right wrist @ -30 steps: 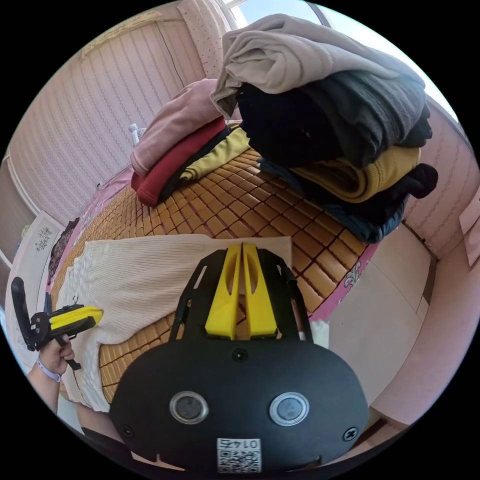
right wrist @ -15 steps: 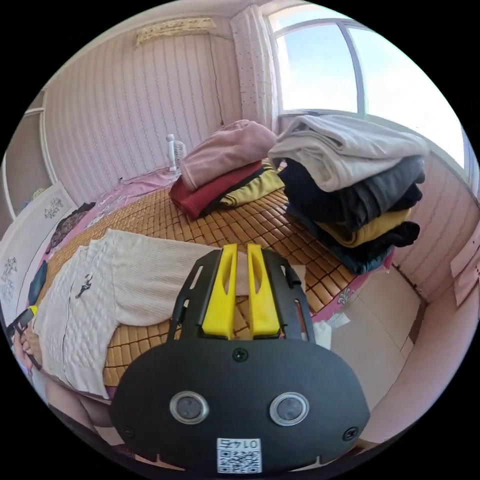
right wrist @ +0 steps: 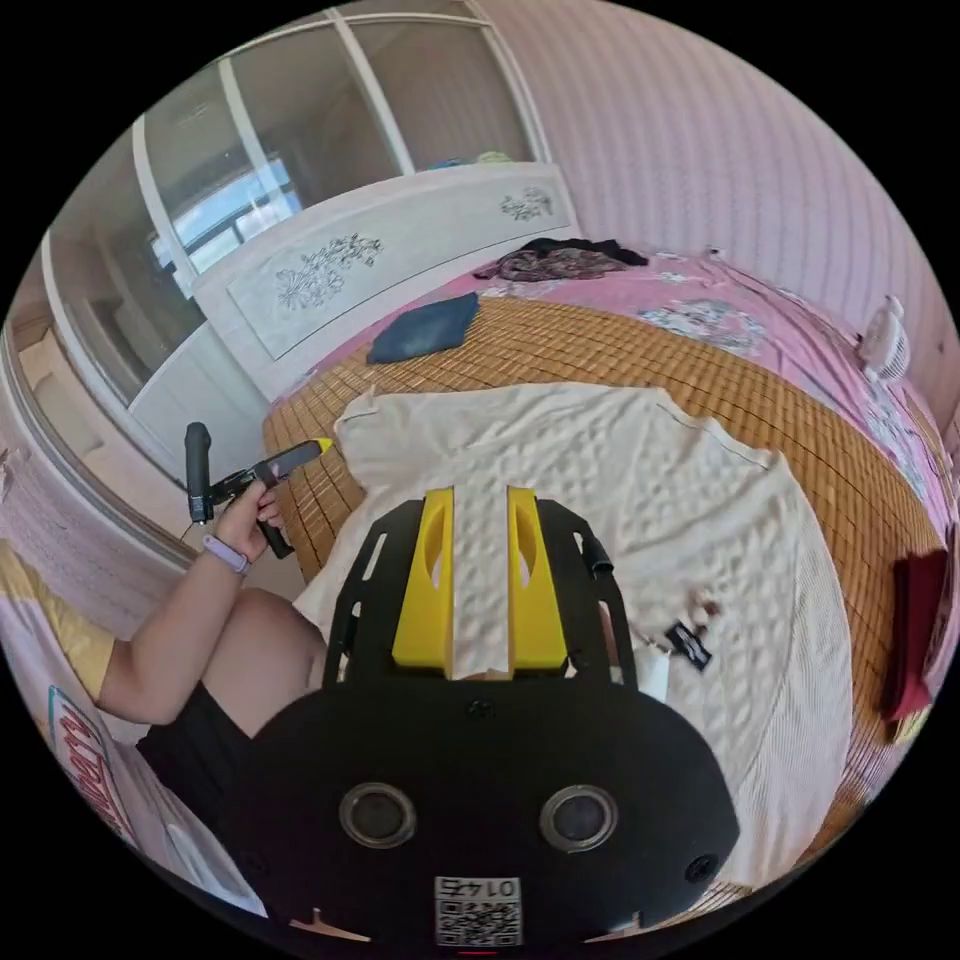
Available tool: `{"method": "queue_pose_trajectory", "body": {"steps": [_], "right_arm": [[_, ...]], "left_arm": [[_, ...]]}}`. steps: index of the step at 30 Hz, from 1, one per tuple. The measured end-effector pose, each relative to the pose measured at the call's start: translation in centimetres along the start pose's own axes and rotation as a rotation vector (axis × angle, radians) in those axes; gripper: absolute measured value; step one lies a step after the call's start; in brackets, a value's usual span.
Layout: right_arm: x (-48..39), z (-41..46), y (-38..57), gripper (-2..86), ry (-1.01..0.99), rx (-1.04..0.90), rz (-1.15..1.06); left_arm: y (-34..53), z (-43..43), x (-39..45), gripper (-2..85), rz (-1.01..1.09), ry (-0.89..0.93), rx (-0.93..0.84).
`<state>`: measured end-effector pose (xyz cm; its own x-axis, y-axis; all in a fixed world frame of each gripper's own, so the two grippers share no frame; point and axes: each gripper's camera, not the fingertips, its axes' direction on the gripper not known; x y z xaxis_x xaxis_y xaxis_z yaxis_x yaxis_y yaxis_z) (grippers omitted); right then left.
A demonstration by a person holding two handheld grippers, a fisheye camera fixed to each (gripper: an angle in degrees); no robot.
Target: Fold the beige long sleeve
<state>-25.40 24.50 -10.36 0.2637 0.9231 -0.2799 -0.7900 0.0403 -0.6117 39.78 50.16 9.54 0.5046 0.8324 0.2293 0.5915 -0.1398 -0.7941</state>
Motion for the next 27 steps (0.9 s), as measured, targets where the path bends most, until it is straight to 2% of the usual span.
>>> {"method": "queue_pose_trajectory", "body": {"steps": [5, 8, 14, 21, 25, 27], "right_arm": [[-10.0, 15.6, -12.8, 7.9, -0.182, -0.193, -0.226], [-15.3, 24.2, -17.5, 8.2, -0.186, -0.3, -0.336], [-22.0, 36.4, -22.2, 9.5, -0.158, -0.409, -0.41], [-24.5, 40.6, -23.0, 0.3, -0.089, -0.459, -0.481], [-23.3, 38.0, -23.9, -0.1, -0.24, -0.393, -0.462], [-22.6, 36.7, -24.3, 0.0, -0.275, -0.366, -0.448]], "left_arm": [[0.8, 3.3, -2.7, 7.6, 0.044, -0.079, -0.114], [1.7, 4.6, -4.5, 7.7, 0.022, -0.128, -0.132], [2.8, 6.2, -8.4, 5.0, -0.088, -0.091, -0.178], [3.2, 5.4, -11.3, 6.3, -0.173, -0.051, -0.143], [4.2, 3.3, -11.6, 6.9, -0.192, -0.124, 0.012], [4.5, 4.0, -11.3, 7.8, -0.191, -0.107, 0.004]]}}
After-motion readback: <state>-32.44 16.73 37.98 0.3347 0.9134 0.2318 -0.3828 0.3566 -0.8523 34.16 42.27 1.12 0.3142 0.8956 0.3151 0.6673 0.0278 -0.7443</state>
